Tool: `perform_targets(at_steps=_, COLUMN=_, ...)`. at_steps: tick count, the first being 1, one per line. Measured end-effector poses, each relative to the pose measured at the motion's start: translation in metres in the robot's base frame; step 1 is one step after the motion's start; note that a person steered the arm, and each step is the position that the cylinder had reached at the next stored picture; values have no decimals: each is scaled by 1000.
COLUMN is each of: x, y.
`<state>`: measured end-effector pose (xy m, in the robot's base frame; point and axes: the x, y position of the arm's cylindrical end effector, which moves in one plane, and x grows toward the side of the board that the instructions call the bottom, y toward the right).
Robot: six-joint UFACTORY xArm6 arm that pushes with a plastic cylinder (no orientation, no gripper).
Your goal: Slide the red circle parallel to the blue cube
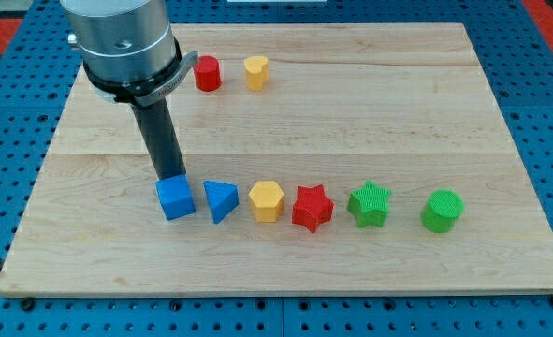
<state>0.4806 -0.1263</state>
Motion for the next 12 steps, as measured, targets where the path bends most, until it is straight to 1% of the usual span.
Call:
perform_targets(at_steps=2, x=-77, y=11)
perform_targets(at_steps=3, x=-120, y=-42)
perform_targets(at_steps=4, x=-180, y=-54)
perform_targets(at_steps=5, x=-216, y=2)
perform_targets(at_steps=6, x=-195, y=54)
perform_targets(at_steps=7, x=-161, y=37)
perform_targets(at_steps=8, x=-136, y=38)
perform_targets(at_steps=9, x=-127, y=81)
perform_targets(at_steps=11, x=-138, y=-13)
perform_targets(at_steps=12, x=-119, y=-28)
